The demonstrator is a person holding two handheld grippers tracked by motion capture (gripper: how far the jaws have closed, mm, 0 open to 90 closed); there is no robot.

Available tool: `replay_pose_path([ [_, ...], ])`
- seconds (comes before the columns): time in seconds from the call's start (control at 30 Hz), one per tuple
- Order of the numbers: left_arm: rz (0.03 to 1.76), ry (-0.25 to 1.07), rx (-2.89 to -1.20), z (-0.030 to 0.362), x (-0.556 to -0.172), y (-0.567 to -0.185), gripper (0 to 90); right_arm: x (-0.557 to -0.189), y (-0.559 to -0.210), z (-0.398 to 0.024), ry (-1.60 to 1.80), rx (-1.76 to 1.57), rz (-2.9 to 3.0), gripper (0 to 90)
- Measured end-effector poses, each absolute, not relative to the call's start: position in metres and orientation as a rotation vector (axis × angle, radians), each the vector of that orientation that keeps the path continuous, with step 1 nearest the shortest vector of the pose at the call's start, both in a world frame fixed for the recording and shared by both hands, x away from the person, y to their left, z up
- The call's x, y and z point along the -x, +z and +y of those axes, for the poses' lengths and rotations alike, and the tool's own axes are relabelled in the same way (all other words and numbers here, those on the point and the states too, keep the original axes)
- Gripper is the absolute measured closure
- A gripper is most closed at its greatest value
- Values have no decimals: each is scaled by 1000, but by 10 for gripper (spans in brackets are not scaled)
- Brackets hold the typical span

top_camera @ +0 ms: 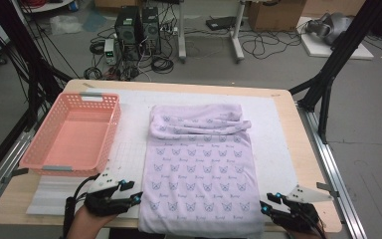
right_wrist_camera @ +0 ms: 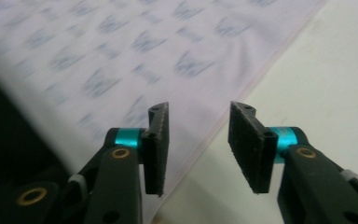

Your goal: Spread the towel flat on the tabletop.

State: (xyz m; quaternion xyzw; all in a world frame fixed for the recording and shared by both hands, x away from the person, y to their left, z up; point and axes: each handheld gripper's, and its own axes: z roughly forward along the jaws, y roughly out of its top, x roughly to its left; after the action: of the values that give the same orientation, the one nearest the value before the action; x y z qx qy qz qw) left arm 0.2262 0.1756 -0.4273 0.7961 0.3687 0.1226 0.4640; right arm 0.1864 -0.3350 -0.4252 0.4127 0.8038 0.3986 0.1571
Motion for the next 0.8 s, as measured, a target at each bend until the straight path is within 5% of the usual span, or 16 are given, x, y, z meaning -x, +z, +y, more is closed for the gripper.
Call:
replay_pose_path([
  [0.3,1006,404,-1932,148,-283,-441,449,-243,-439,-314,1023,-1262,2164,532],
  [0.43,1019,412,-2003,139,-290,-452,458,-251,-448,-309,991,-1283,2206,598],
  [0.53,928,457,-2060,134,-285,-451,577,-250,-448,-312,1028,-1285,2222,680],
  [0.63,896,440,-2073,129,-280,-451,803,-250,-448,-312,1056,-1285,2237,815],
  [0.8,934,411,-2055,132,-279,-450,853,-249,-448,-311,1053,-1256,2264,864],
])
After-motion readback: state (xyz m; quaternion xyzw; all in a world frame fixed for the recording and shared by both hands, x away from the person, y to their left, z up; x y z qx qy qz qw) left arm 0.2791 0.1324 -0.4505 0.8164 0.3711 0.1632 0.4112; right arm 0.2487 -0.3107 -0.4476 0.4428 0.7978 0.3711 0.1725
